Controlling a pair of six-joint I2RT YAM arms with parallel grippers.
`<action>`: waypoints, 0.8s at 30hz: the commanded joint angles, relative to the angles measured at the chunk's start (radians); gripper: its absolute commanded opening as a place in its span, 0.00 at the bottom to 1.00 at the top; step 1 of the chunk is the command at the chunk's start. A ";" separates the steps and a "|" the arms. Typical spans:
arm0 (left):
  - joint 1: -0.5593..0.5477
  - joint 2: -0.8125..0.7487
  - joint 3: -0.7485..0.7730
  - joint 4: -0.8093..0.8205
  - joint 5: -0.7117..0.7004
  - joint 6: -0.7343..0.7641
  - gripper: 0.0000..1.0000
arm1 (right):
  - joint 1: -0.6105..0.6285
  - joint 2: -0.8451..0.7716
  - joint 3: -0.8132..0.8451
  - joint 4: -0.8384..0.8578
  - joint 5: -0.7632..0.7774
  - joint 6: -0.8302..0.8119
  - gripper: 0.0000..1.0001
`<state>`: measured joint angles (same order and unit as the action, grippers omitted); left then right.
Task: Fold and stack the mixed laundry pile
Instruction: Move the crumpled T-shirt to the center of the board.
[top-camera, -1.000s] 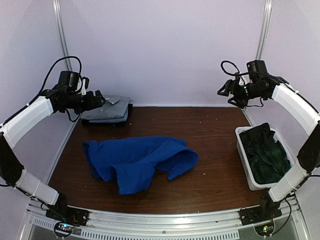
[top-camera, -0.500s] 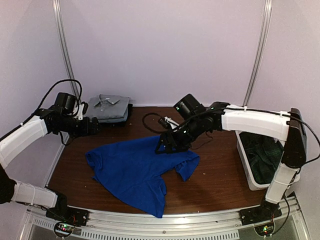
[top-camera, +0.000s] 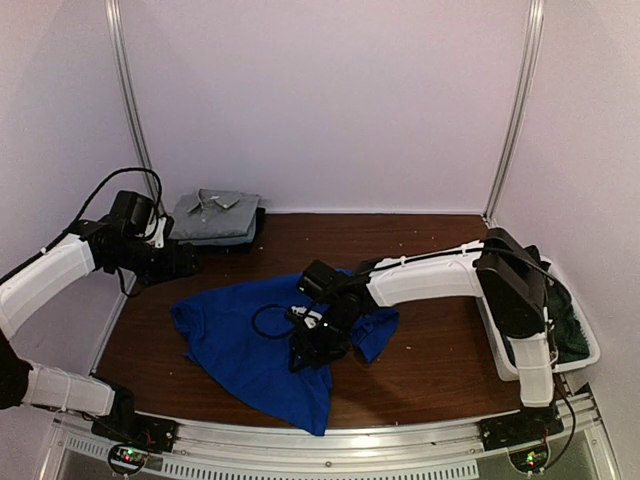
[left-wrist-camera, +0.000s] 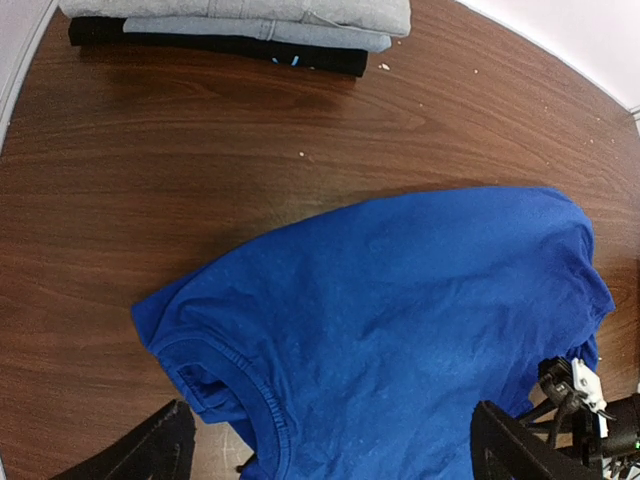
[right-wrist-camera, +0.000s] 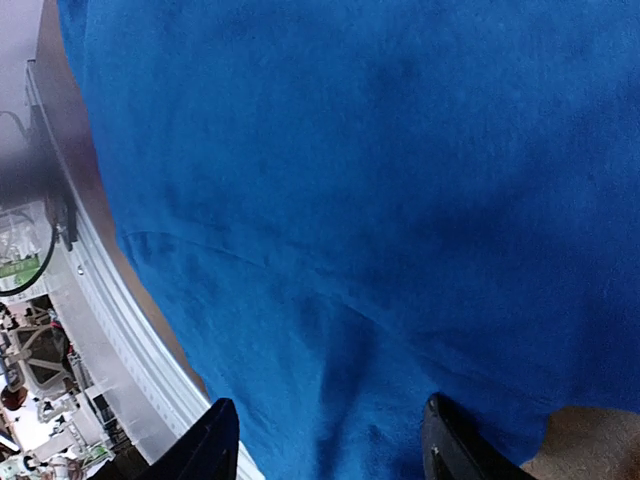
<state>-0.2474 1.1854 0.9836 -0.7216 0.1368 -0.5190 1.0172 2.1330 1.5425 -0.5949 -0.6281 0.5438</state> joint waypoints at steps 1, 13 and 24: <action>0.016 -0.018 0.015 -0.022 0.020 -0.001 0.98 | -0.068 -0.019 -0.106 -0.041 0.088 -0.032 0.64; 0.018 -0.027 -0.018 -0.038 0.115 0.055 0.93 | -0.483 -0.175 -0.020 -0.237 0.421 -0.187 0.65; -0.263 0.368 0.156 0.206 0.220 0.035 0.71 | -0.445 -0.388 -0.172 -0.225 0.256 -0.159 0.67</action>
<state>-0.4404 1.3811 1.0016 -0.6880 0.3210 -0.4706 0.5987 1.8305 1.5101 -0.7998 -0.3576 0.3664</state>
